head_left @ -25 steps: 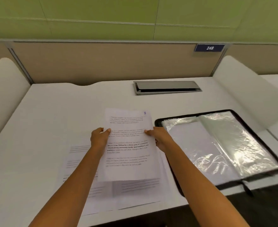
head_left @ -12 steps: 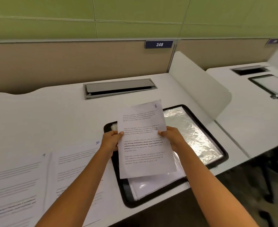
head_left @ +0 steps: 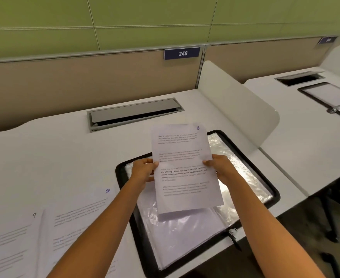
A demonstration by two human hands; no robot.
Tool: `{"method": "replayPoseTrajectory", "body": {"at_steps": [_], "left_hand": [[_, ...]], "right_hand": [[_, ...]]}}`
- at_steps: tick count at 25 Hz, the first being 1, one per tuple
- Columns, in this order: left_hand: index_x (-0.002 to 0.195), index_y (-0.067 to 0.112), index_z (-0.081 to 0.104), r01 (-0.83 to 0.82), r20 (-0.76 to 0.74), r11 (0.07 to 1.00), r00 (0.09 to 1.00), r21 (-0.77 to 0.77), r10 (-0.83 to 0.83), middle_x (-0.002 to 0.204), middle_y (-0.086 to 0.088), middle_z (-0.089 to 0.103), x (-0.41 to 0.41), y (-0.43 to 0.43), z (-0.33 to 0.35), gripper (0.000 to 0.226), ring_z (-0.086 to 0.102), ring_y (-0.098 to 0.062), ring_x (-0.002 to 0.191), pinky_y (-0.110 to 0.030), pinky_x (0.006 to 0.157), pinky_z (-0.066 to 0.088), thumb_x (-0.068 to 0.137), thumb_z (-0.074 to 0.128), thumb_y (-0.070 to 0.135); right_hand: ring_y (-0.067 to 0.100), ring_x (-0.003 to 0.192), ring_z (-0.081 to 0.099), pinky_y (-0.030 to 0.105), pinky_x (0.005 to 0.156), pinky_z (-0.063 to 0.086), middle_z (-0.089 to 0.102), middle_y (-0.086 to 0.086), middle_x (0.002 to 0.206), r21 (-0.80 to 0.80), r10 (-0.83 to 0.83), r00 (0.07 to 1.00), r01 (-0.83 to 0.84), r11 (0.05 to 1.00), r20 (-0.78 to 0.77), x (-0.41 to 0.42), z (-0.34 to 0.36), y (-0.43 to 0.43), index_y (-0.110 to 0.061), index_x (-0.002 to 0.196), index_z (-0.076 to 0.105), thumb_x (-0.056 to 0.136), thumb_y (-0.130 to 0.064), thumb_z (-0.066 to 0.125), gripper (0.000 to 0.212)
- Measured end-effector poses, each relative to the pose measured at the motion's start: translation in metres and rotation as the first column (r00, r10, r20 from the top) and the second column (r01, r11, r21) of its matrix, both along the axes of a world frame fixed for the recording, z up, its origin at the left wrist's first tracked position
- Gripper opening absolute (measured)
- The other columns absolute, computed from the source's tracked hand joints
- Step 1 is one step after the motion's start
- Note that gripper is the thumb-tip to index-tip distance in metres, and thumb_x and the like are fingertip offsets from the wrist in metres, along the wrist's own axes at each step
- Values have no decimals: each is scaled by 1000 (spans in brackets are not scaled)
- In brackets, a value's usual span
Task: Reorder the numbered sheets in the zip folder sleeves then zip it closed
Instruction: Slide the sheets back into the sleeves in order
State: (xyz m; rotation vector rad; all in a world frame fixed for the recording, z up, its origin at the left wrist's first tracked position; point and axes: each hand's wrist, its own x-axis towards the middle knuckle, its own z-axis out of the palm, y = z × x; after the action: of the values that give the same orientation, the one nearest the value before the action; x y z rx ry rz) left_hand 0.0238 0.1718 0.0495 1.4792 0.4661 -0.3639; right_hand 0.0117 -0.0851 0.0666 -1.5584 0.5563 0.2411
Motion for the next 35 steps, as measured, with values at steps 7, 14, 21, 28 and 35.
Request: {"method": "replayPoseTrajectory", "body": {"at_steps": [7,14,21,28,35], "left_hand": [[101,10,67,-2,68,973,998,232,-15,96,-6,72,46,-35,-14,11,70,-20,81,-35,70,59,93,62,16],[111,20,68,125,145,590,910,798,-389,104,3,67,94,-110,-32,21,61,-14,91,-30,76,51,92,62,25],[117,21,64,164,50,431,895,887,-444,111,0,58,128,-149,-49,32,54,-19,106,-33,76,50,87,68,33],[93,29,68,35,129,410,921,912,-367,85,6,62,129,-155,-51,8,58,-12,83,-29,67,48,90,65,35],[87,26,75,-293,400,300,819,908,-412,94,9,72,104,-156,-52,6,63,-13,86,-29,67,51,83,74,24]], "right_hand": [[25,72,68,30,58,57,70,11,89,-51,-76,985,85,995,153,71,14,-54,-2,103,67,89,2,58,17],[24,75,70,31,62,56,72,8,92,-172,-19,954,74,982,301,171,45,-131,-7,106,68,90,-4,57,19],[21,79,70,31,66,58,72,4,94,-157,115,942,-68,985,316,237,46,-160,-12,105,68,92,-6,57,18],[26,89,71,37,77,59,73,8,102,-106,232,914,-209,972,332,276,35,-155,-10,111,69,91,-8,59,22],[26,94,71,35,78,57,73,10,106,-48,403,844,-414,909,355,309,44,-128,-7,115,68,90,-6,62,26]]}}
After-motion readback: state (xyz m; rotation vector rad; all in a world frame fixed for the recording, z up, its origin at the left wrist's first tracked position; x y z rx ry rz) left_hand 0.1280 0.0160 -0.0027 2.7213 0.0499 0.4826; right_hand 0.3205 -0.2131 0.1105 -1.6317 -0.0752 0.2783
